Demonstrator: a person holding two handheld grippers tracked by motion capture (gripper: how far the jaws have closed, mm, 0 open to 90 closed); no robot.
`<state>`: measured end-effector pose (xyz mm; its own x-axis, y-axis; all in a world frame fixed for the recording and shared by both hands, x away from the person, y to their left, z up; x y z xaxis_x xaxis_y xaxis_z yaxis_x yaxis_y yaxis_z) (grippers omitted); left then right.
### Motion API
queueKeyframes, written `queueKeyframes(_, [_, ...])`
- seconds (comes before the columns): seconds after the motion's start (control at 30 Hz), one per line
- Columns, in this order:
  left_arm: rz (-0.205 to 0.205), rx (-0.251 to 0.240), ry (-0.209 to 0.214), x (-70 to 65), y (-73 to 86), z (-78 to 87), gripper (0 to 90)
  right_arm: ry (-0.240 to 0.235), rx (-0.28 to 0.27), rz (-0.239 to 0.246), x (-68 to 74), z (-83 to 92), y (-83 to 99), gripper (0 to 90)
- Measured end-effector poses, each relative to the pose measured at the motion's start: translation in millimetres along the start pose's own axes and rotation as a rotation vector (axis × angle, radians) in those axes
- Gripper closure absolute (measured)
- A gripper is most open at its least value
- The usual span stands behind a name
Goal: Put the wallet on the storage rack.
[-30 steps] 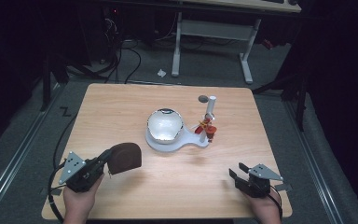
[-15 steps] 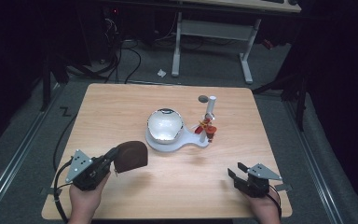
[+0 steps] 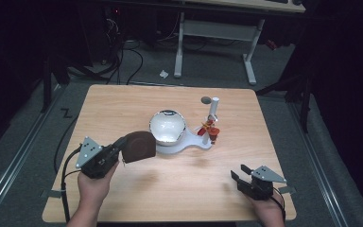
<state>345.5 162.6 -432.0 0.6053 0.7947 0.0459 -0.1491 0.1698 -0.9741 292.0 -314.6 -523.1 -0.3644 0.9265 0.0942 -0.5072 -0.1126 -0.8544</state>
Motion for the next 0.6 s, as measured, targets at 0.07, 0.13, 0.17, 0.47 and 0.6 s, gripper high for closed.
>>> queueKeyframes(0.07, [-0.001, 0.006, 0.001, 0.9, -3.0, -5.4, 87.4, -0.003, 0.0, -0.001, 0.1, -0.2, 0.0, 49.3])
queueKeyframes(0.13, [-0.003, 0.017, -0.001, 2.1, -6.5, -12.0, 87.3, -0.004, 0.003, -0.004, 0.0, -0.3, 0.2, 49.3])
queueKeyframes(0.17, [-0.004, 0.024, -0.001, 2.8, -8.4, -15.5, 87.3, -0.004, 0.003, -0.005, -0.2, -0.3, 0.2, 49.3])
queueKeyframes(0.47, [-0.029, 0.095, -0.022, 9.1, -22.9, -50.8, 87.3, -0.012, -0.004, -0.018, -1.6, 0.6, 0.1, 49.3])
queueKeyframes(0.6, [-0.027, 0.123, -0.029, 11.6, -28.8, -64.5, 87.3, -0.021, -0.006, -0.02, -2.2, -0.4, 0.0, 49.4])
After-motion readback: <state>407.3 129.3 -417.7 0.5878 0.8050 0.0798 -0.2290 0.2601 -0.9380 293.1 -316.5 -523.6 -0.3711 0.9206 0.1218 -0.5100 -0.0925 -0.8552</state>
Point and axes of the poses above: each handheld gripper's, and its own axes: z roughly backward along the jaws, y roughly out of its underside, x roughly to its left, the point moved 1 cm from there along -z, roughly forward along the jaws, and after that the axes turned 8 degrees about -z, right-handed, at the moved point
